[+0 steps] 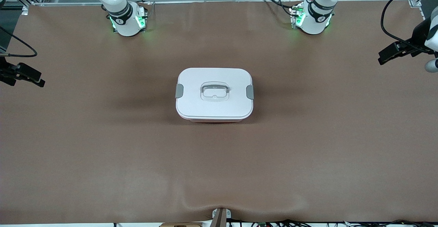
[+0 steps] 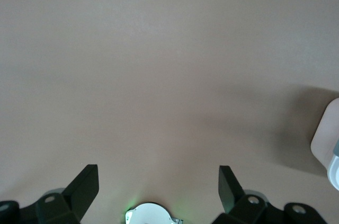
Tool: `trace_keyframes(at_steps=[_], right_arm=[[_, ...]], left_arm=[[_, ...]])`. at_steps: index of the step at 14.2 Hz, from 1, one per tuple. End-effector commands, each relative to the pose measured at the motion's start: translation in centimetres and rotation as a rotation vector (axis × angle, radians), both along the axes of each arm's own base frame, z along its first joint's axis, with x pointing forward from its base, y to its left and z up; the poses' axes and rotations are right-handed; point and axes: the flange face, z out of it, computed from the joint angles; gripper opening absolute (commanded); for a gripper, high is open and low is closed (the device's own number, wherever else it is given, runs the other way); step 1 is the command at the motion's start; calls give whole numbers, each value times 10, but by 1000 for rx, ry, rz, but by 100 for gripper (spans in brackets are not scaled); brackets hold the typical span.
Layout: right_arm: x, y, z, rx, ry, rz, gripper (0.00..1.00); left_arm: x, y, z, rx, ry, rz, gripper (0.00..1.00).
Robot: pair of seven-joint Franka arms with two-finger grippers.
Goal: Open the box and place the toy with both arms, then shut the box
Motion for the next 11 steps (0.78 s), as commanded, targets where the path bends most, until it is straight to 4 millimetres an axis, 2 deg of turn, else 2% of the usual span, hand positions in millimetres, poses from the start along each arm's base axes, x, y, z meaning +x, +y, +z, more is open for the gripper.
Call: trace_keyframes(at_steps=[1, 6, 11], right_arm=[[4, 0, 5, 9, 5, -17, 100], [4, -2, 8, 11, -1, -21, 100], [5, -3, 6, 13, 2, -26, 100]], left_arm=[[-12, -4, 4, -17, -7, -49, 100], [-12, -8, 6, -24, -3, -135, 100], [-8, -12, 15, -73, -38, -168, 100]])
